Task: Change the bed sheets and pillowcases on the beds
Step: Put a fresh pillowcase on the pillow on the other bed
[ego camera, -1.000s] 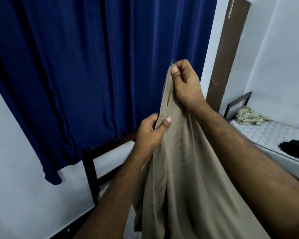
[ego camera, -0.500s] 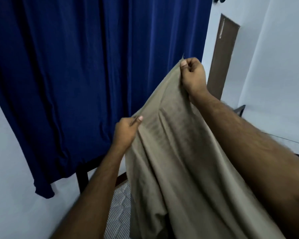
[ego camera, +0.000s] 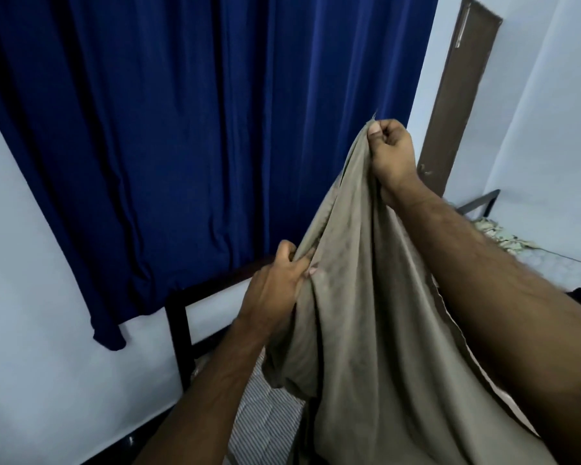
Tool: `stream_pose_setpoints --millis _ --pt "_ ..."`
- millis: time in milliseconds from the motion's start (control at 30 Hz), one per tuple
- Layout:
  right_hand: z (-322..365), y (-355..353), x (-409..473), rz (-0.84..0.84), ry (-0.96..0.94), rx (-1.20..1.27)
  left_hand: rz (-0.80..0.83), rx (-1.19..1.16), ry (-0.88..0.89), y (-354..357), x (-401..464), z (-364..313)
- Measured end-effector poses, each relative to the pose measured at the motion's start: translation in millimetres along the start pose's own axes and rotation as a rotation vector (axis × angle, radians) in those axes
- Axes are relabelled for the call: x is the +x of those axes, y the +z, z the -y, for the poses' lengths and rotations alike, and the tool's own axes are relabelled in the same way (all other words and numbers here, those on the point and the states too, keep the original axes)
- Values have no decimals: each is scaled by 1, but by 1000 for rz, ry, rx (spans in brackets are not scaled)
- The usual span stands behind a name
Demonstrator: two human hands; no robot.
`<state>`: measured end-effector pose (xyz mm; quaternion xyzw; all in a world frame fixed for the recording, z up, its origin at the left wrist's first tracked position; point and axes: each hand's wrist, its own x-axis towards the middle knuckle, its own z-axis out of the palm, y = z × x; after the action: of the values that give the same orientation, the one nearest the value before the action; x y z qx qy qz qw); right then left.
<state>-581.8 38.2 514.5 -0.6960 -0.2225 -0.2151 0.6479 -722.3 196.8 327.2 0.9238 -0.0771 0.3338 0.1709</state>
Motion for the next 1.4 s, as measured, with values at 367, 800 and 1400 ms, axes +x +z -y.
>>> stream_pose_setpoints --millis 367,800,1400 --pt "6 -1 -36 287 49 220 -134 -360 -183 0 3 -25" --pt "26 -16 -71 553 45 372 -154 -542 -299 -15 22 -57" --pt "15 -12 -61 192 36 153 -121 -1393 -582 -44 5 -44"
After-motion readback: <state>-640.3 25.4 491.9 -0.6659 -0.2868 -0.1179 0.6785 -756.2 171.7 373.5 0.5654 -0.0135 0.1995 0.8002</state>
